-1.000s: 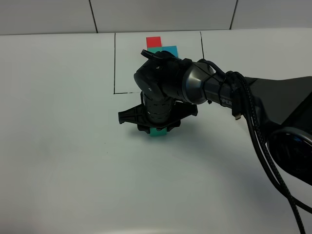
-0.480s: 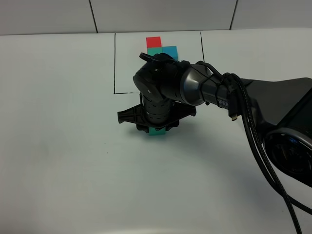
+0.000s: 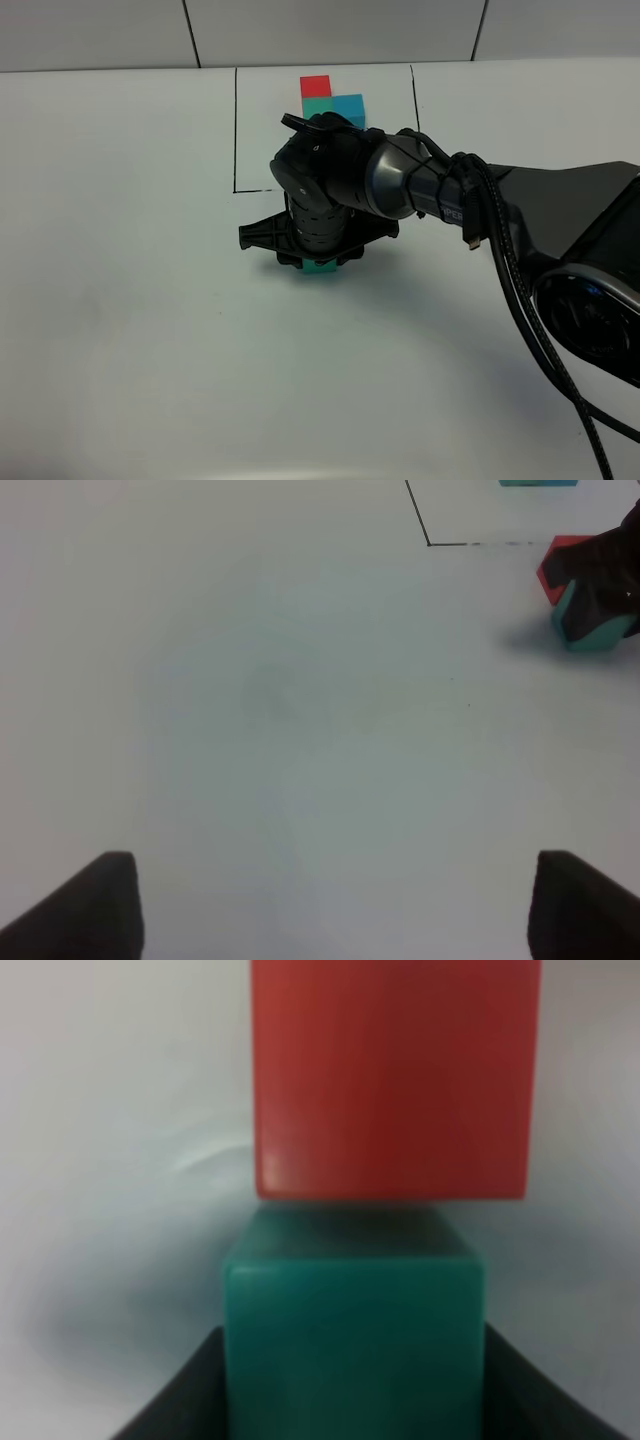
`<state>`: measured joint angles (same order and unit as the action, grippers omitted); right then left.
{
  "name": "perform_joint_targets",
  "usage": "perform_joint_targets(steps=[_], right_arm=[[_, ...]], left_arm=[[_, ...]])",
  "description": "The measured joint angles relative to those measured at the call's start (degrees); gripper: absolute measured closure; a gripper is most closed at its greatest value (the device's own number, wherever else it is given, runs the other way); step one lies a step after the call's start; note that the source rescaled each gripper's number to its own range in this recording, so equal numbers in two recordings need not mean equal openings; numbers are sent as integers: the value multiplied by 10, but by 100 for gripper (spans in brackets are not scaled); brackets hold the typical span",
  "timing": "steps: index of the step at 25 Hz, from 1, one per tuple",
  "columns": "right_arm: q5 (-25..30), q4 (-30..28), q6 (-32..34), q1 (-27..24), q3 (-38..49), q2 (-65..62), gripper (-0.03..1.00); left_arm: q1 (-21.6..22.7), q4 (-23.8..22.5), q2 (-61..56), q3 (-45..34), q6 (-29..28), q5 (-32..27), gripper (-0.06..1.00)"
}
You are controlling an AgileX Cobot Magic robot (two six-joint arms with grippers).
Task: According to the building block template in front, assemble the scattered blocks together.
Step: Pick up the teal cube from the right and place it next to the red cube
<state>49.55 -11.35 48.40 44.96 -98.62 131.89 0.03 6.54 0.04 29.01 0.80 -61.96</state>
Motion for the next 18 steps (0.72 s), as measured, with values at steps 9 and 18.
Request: perform_joint_targets(steps=[9,18], right_arm=[[-2,-5,3,0,0,3,97],[-2,-15,12,2,0,5,97]], left_arm=[[0,0,0,0,0,0,11],[0,0,0,0,0,0,11]])
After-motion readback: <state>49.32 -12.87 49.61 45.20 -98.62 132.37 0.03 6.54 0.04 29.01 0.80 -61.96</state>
